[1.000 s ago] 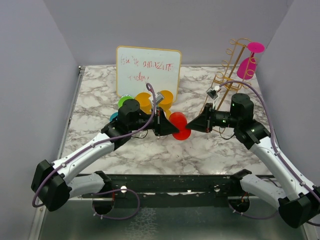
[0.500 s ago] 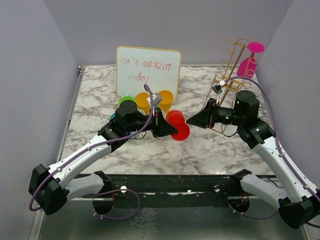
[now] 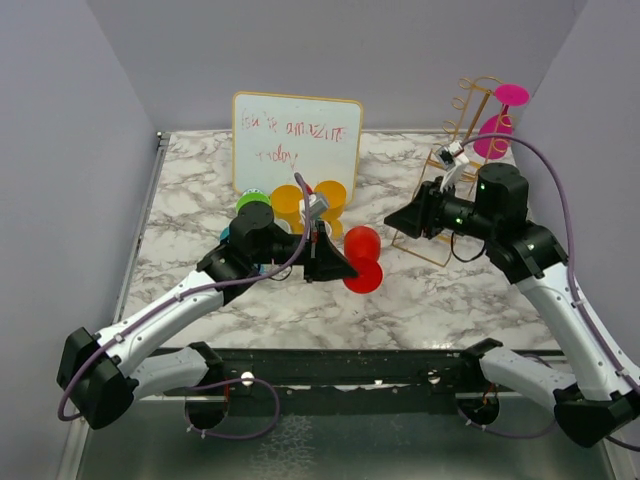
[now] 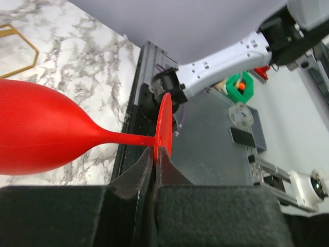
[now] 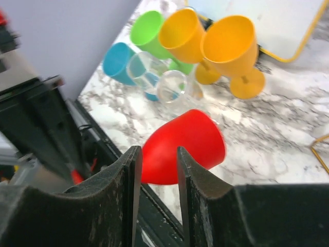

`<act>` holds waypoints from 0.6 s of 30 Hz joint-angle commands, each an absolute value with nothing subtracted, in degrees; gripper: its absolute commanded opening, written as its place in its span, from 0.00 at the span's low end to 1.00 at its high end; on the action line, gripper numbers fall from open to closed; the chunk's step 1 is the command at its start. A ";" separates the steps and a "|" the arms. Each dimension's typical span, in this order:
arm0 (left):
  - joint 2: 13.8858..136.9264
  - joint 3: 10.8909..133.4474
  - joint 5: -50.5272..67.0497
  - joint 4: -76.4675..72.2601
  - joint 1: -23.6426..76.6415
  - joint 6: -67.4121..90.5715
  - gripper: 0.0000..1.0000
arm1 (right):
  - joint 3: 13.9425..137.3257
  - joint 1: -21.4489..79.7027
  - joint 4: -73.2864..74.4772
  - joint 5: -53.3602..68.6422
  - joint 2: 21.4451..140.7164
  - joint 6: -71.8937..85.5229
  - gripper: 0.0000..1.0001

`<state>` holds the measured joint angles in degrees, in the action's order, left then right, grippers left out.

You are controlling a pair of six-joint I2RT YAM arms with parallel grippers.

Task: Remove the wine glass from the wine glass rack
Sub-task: Place the wine glass at the center of the board.

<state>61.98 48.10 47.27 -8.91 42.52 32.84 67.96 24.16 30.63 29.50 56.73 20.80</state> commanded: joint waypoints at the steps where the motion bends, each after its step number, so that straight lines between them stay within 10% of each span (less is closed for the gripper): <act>1: 58.41 45.81 54.81 -10.99 43.94 26.51 0.00 | 68.13 24.08 36.19 24.88 58.25 18.71 0.39; 18: 44.61 37.39 61.09 -10.81 44.74 5.02 0.00 | 63.26 24.08 26.02 43.46 57.03 23.22 0.50</act>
<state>44.05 38.52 57.41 -10.52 44.38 11.03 64.40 24.16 30.61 37.60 57.69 21.47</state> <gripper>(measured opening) 0.012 0.485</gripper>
